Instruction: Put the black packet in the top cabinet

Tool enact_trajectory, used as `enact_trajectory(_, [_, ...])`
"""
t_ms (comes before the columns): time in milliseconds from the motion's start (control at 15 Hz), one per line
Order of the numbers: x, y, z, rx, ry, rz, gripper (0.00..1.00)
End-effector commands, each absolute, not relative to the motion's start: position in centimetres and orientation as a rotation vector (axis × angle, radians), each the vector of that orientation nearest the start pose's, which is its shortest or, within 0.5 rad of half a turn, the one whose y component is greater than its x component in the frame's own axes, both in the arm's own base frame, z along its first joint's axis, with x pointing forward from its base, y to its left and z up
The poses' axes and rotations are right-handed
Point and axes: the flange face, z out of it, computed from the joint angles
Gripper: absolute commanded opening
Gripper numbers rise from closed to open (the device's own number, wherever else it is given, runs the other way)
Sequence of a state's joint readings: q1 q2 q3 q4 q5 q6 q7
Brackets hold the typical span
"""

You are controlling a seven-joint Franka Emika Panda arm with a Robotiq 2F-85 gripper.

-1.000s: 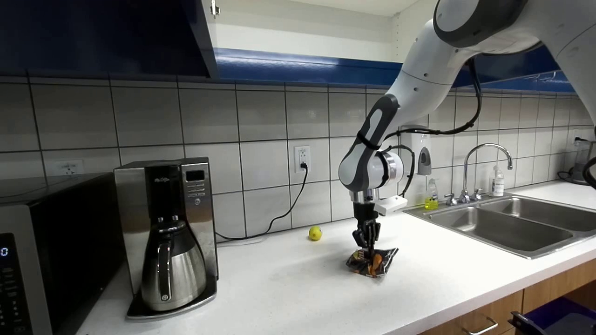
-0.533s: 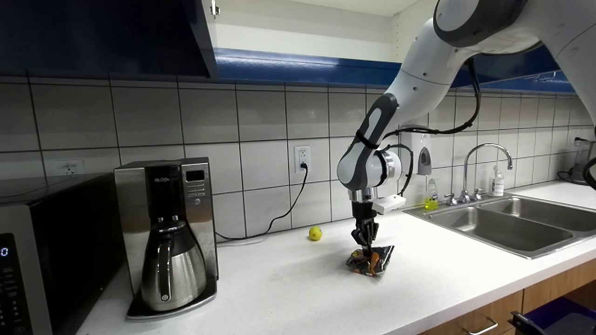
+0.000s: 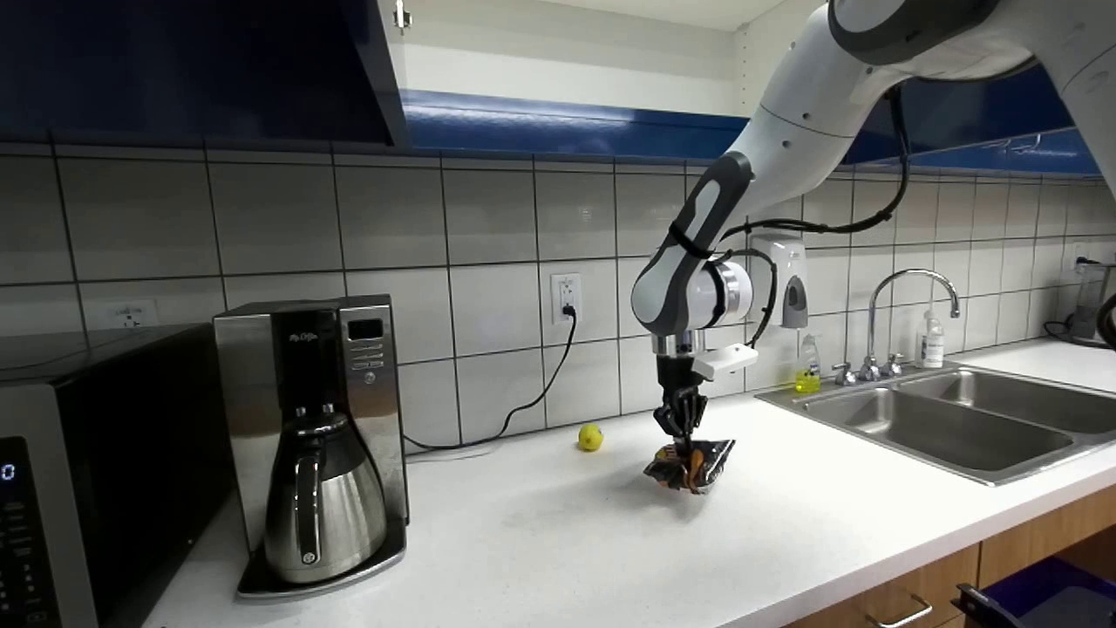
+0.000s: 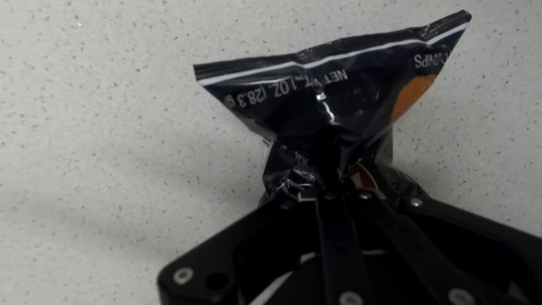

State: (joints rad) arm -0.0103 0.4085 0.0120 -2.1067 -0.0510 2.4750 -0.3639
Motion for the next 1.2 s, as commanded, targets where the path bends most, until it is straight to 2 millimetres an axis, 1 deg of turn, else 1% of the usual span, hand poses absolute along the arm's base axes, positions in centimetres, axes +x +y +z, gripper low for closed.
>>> enact_trajectory(0, [56.2,0.2,25.3,-3.136,-0.605,0.065,0.00])
enact_trajectory(200, [55.0,0.5,27.1,-3.155,-0.590,0.047,0.00])
enact_trajectory(333, [53.8,0.7,28.1,-3.164,-0.579,0.043,0.00])
enact_trajectory(533, [50.9,0.9,29.5,-3.184,-0.562,0.055,0.00])
enact_trajectory(733, [47.6,0.7,30.9,-3.207,-0.522,0.077,0.00])
enact_trajectory(867, [45.5,0.5,32.2,-3.220,-0.491,0.079,0.00])
enact_trajectory(1000, [43.6,0.1,34.8,-3.240,-0.444,0.040,0.00])
enact_trajectory(1133, [42.2,-0.5,38.3,-3.263,-0.396,-0.034,0.00])
